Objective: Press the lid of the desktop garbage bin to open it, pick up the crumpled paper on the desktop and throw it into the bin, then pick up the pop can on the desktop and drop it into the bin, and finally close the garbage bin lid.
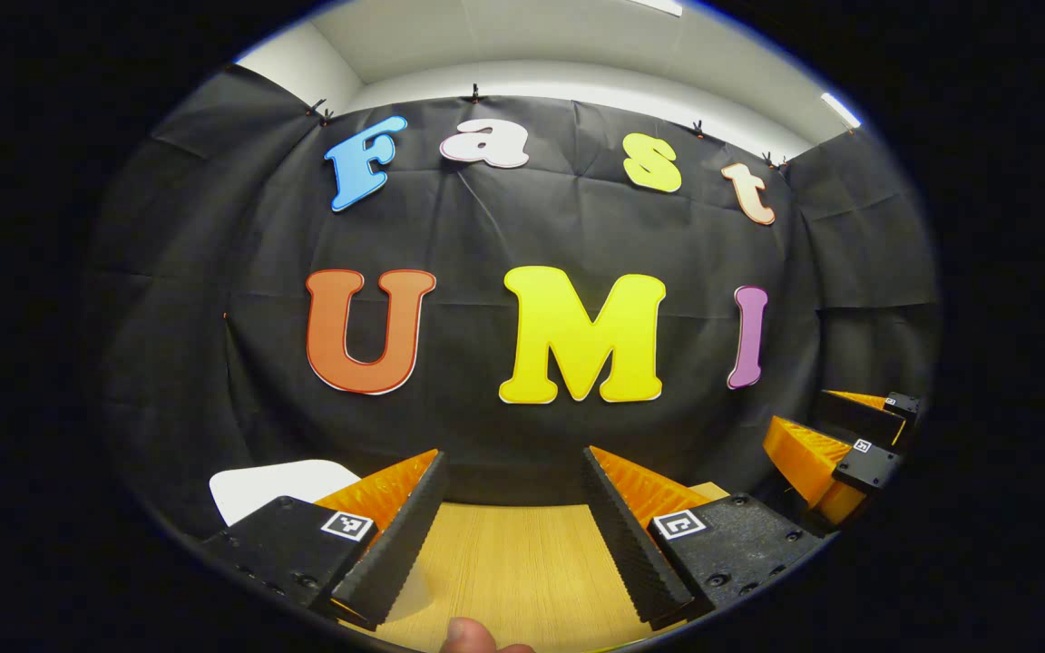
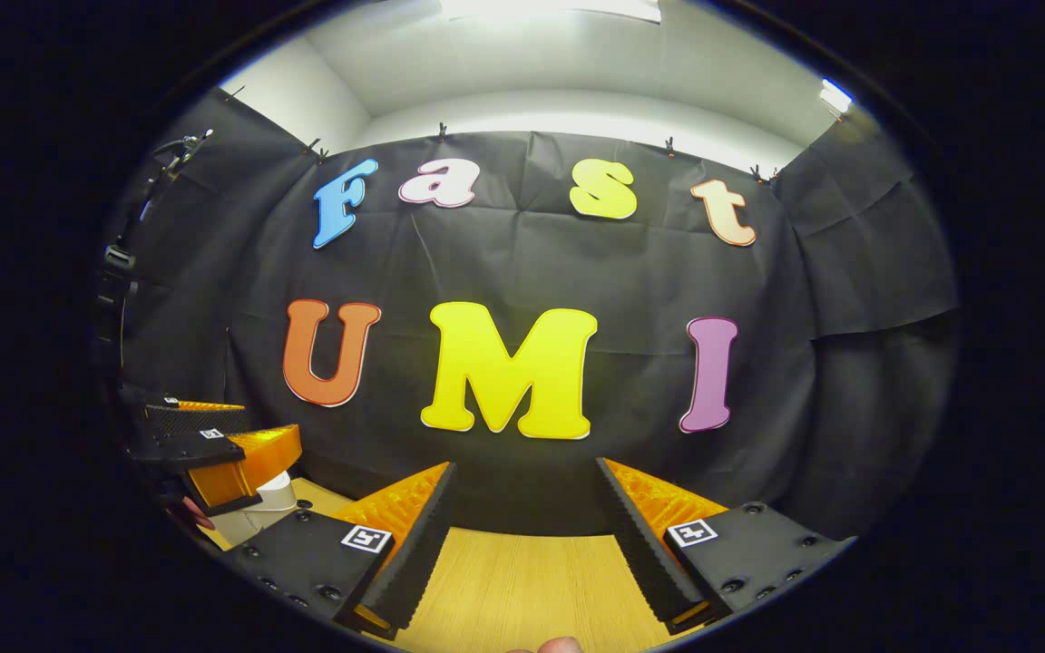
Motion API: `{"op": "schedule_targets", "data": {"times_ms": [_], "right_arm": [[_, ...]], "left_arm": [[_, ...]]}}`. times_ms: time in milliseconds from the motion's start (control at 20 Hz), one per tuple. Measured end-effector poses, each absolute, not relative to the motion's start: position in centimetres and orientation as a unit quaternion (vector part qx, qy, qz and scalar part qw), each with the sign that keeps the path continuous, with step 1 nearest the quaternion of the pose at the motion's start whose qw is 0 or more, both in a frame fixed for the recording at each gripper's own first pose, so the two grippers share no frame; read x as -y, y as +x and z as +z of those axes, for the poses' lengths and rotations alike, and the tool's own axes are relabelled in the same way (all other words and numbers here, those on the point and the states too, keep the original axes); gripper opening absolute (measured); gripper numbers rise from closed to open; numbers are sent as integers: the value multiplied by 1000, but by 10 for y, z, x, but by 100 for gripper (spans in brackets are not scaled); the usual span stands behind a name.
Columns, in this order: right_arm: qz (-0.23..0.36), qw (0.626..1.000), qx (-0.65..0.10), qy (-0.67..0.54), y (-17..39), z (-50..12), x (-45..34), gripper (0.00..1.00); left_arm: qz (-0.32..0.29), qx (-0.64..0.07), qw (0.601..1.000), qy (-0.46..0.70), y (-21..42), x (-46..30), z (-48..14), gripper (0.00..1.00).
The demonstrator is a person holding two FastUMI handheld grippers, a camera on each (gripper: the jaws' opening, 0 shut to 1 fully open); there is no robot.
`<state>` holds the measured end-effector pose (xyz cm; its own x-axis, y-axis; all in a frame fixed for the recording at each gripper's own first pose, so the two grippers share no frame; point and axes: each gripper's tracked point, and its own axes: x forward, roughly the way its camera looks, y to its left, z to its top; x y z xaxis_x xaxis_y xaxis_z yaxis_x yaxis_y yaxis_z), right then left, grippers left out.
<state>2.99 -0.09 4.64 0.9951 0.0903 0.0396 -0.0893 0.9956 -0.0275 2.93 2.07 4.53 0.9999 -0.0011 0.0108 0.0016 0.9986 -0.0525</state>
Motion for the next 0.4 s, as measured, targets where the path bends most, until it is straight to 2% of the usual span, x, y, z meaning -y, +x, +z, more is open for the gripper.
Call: {"op": "schedule_targets", "data": {"times_ms": [400], "right_arm": [[27,1000,10,11,38,44,9,89]], "left_arm": [[3,13,1000,-27,29,-16,48,96]]}}
